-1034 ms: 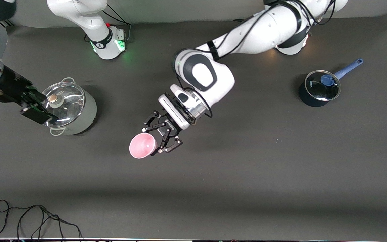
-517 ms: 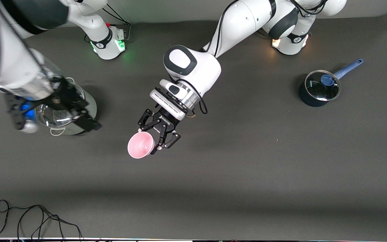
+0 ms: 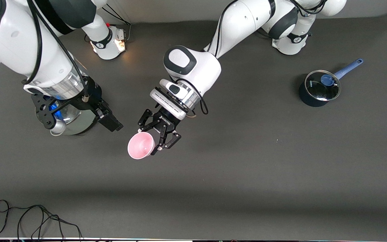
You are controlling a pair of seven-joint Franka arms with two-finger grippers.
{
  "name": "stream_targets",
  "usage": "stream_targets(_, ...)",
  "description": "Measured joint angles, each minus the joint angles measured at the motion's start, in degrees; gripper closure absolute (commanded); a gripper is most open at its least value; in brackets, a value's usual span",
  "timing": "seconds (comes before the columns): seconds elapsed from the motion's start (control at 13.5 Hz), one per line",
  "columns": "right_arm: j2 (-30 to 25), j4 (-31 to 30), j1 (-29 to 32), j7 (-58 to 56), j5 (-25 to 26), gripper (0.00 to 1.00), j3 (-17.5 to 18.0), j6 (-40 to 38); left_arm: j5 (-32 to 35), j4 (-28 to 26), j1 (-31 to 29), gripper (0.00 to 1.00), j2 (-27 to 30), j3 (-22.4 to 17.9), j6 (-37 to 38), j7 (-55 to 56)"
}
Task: Transfer pink cup from left to right arm
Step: 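Close the right gripper on the cup rim beside the left gripper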
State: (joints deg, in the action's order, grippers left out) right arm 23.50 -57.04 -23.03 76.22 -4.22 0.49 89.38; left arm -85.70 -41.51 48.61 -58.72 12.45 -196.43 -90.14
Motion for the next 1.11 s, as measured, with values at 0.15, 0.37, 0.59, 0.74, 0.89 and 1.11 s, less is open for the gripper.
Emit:
stream_targets(0.15,0.0,0.2,-0.1,0.0,0.5,0.0,0.0,3.2,0.0,0.0,0.0,1.0,0.0,0.0,0.0,0.0)
stream_targets(0.37,1.3,0.2,-0.9,0.0,2.8,0.01,0.0,5.9,0.0,0.0,0.0,1.0,0.0,0.0,0.0,0.0)
stream_targets(0.59,4.0,0.2,-2.1,0.0,3.8,0.01,0.0,7.4,0.0,0.0,0.0,1.0,0.0,0.0,0.0,0.0)
stream_targets(0.74,5.0,0.2,-2.6,0.0,4.0,0.01,0.0,7.6,0.0,0.0,0.0,1.0,0.0,0.0,0.0,0.0)
stream_targets(0.89,5.5,0.2,-2.6,0.0,4.0,0.03,0.0,7.6,0.0,0.0,0.0,1.0,0.0,0.0,0.0,0.0)
stream_targets(1.11,5.6,0.2,-2.6,0.0,4.6,0.12,0.0,7.6,0.1,0.0,0.0,1.0,0.0,0.0,0.0,0.0)
